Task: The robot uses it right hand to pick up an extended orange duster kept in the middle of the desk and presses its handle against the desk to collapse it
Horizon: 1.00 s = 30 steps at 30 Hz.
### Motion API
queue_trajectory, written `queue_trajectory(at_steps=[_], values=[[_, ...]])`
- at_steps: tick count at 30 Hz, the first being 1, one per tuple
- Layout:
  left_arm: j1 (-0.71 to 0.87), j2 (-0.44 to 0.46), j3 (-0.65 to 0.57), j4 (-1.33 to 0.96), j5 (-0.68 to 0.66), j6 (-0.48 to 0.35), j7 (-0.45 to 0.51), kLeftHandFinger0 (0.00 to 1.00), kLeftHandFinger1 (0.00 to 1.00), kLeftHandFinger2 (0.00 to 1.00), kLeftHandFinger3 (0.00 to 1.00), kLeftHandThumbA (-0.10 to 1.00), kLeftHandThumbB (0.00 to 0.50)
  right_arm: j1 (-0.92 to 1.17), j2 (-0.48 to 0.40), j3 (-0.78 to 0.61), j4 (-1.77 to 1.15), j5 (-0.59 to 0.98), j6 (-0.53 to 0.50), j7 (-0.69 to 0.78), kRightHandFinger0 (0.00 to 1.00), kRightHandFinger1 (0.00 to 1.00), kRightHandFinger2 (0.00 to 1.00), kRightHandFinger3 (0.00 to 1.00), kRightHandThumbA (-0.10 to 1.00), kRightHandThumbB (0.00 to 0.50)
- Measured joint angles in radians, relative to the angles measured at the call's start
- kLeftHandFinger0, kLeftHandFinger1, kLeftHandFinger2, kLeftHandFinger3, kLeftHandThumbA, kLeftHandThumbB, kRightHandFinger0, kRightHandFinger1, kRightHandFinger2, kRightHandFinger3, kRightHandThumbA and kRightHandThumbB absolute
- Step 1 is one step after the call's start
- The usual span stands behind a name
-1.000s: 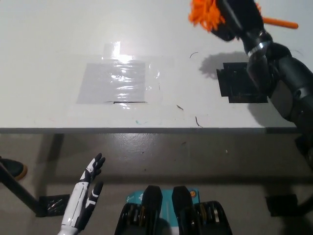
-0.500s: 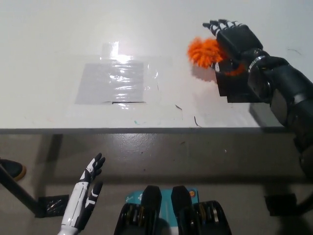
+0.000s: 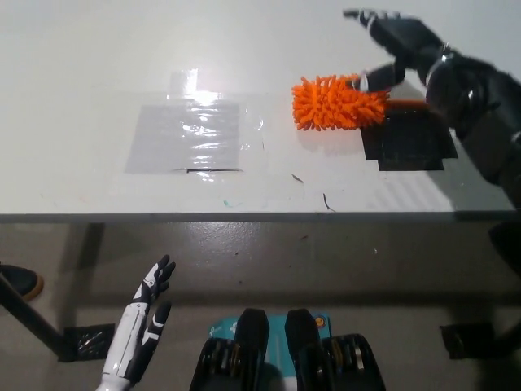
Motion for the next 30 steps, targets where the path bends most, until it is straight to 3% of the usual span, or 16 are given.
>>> queue_trajectory(at_steps=[4, 5, 6, 9, 11, 12, 13, 16, 17, 19, 20, 23, 25, 30], values=[[0.000, 0.000, 0.000, 0.004, 0.000, 0.000, 0.000, 1.00, 1.00, 1.00, 1.00, 1.00, 0.025, 0.017, -0.018, -0.086, -0.134, 0.070, 0.033, 0.050, 1.00, 1.00, 1.00, 1.00, 0.57, 0.500], [0.000, 0.000, 0.000, 0.005, 0.000, 0.000, 0.000, 1.00, 1.00, 1.00, 1.00, 1.00, 0.023, 0.022, -0.021, -0.107, -0.171, 0.090, 0.044, 0.064, 1.00, 1.00, 1.00, 1.00, 0.89, 0.423], [0.000, 0.000, 0.000, 0.006, 0.000, 0.001, 0.000, 1.00, 1.00, 1.00, 1.00, 1.00, 0.024, 0.028, -0.025, -0.128, -0.207, 0.105, 0.052, 0.072, 1.00, 1.00, 1.00, 1.00, 0.96, 0.410], [0.000, 0.000, 0.000, 0.010, 0.000, 0.001, 0.000, 1.00, 1.00, 1.00, 1.00, 1.00, 0.023, 0.051, -0.036, -0.170, -0.288, 0.137, 0.067, 0.080, 1.00, 1.00, 1.00, 1.00, 0.96, 0.427], [0.000, 0.000, 0.000, 0.014, 0.000, 0.001, 0.000, 1.00, 1.00, 1.00, 1.00, 1.00, 0.008, 0.083, -0.045, -0.204, -0.363, 0.166, 0.084, 0.086, 1.00, 1.00, 1.00, 1.00, 0.96, 0.361], [-0.001, 0.000, 0.000, 0.015, 0.000, 0.001, 0.000, 1.00, 1.00, 1.00, 1.00, 1.00, 0.004, 0.087, -0.046, -0.207, -0.372, 0.169, 0.086, 0.086, 1.00, 1.00, 1.00, 1.00, 0.99, 0.365], [-0.003, 0.000, 0.000, 0.018, 0.001, 0.001, 0.000, 1.00, 1.00, 1.00, 1.00, 1.00, 0.001, 0.119, -0.053, -0.228, -0.428, 0.186, 0.093, 0.087, 1.00, 1.00, 1.00, 1.00, 1.00, 0.407], [-0.009, 0.000, 0.000, 0.025, 0.001, 0.002, 0.000, 1.00, 1.00, 1.00, 1.00, 1.00, 0.000, 0.190, -0.066, -0.256, -0.512, 0.207, 0.105, 0.088, 1.00, 1.00, 1.00, 1.00, 1.00, 0.407], [-0.011, 0.000, 0.000, 0.027, 0.001, 0.002, 0.000, 1.00, 1.00, 1.00, 1.00, 1.00, 0.007, 0.225, -0.072, -0.268, -0.551, 0.216, 0.112, 0.088, 1.00, 1.00, 1.00, 1.00, 1.00, 0.343], [-0.017, 0.000, 0.000, 0.033, 0.001, 0.003, 0.000, 1.00, 1.00, 1.00, 1.00, 1.00, 0.001, 0.287, -0.080, -0.288, -0.609, 0.230, 0.119, 0.088, 1.00, 1.00, 1.00, 1.00, 1.00, 0.280], [-0.021, 0.000, 0.000, 0.036, 0.001, 0.004, 0.000, 1.00, 1.00, 1.00, 1.00, 1.00, 0.000, 0.329, -0.085, -0.299, -0.642, 0.238, 0.122, 0.088, 1.00, 1.00, 1.00, 1.00, 1.00, 0.321], [-0.035, 0.000, 0.000, 0.045, 0.001, 0.007, 0.000, 1.00, 1.00, 1.00, 1.00, 1.00, 0.000, 0.461, -0.094, -0.326, -0.748, 0.258, 0.127, 0.088, 1.00, 1.00, 1.00, 1.00, 1.00, 0.365], [-0.043, 0.000, 0.000, 0.051, 0.001, 0.009, 0.000, 1.00, 1.00, 1.00, 1.00, 1.00, 0.000, 0.551, -0.094, -0.342, -0.812, 0.270, 0.128, 0.088, 1.00, 1.00, 1.00, 1.00, 1.00, 0.321], [-0.071, 0.000, 0.000, 0.056, 0.001, 0.013, 0.000, 1.00, 1.00, 1.00, 1.00, 1.00, 0.000, 0.816, -0.075, -0.360, -0.993, 0.304, 0.127, 0.088, 1.00, 1.00, 1.00, 1.00, 1.00, 0.293]])
